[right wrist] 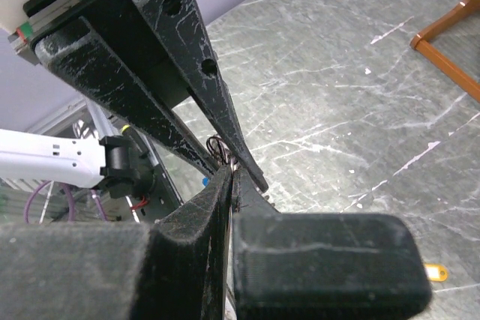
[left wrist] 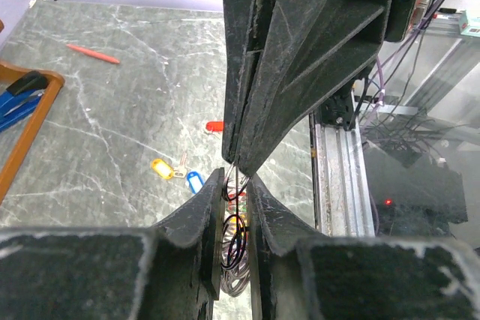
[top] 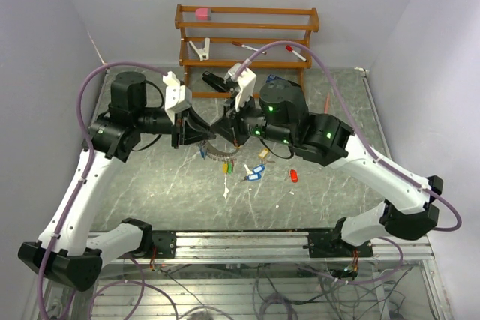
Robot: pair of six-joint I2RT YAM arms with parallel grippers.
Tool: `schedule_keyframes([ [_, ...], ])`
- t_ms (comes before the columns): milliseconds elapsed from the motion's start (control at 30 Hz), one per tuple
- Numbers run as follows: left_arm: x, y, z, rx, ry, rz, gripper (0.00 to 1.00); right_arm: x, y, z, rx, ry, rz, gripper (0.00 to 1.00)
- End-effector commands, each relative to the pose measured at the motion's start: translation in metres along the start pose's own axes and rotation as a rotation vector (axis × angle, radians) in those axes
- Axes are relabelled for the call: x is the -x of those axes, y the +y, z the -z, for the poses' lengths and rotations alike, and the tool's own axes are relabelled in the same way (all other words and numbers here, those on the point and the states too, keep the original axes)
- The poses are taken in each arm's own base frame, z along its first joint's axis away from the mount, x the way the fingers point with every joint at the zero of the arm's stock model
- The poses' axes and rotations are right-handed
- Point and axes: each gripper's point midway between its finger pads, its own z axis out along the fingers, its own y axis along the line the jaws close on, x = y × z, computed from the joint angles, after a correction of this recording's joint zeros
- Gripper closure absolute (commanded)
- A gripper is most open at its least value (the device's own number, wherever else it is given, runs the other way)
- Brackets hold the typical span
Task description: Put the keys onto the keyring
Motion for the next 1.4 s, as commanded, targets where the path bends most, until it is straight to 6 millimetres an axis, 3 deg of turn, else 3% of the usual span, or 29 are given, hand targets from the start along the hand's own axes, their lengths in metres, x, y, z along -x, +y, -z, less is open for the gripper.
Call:
schedule_keyframes([
  [0, -0.009, 0.015, 0.002, 0.035, 0.017, 0.026, 0.90, 0.028, 0.006, 0.031, 0.031, -0.121, 0.007, 1.00],
  [400, -0.002, 0.011, -0.005, -0.109, -0.034, 0.128, 0.93, 0.025, 0.012, 0.042, 0.091, -0.189, 0.064, 1.00],
  [600, 0.004, 0.006, -0.001, -0.113, -0.038, 0.086, 0.93, 0.019, 0.004, 0.040, 0.048, -0.163, 0.062, 0.99],
  [700, 0.012, -0.003, 0.002, -0.134, -0.050, 0.067, 0.93, 0.017, 0.004, 0.040, 0.049, -0.156, 0.073, 0.75],
  [767, 0.018, -0.010, 0.003, -0.175, -0.071, 0.067, 0.93, 0.013, 0.004, 0.038, 0.053, -0.142, 0.083, 0.69],
  [867, 0.022, -0.018, 0.005, -0.206, -0.083, 0.056, 0.93, 0.008, 0.006, 0.033, 0.066, -0.107, 0.091, 0.68],
  [1000, 0.012, -0.014, 0.013, -0.102, -0.007, -0.094, 0.93, 0.003, 0.002, 0.031, 0.051, -0.094, 0.102, 0.69],
  [1233, -0.005, -0.018, 0.022, -0.073, 0.081, -0.212, 0.93, -0.001, -0.015, 0.044, -0.035, -0.101, 0.120, 0.68],
  [1367, -0.016, -0.022, 0.027, -0.071, 0.119, -0.302, 0.93, -0.004, -0.029, 0.050, -0.107, -0.112, 0.105, 0.57],
])
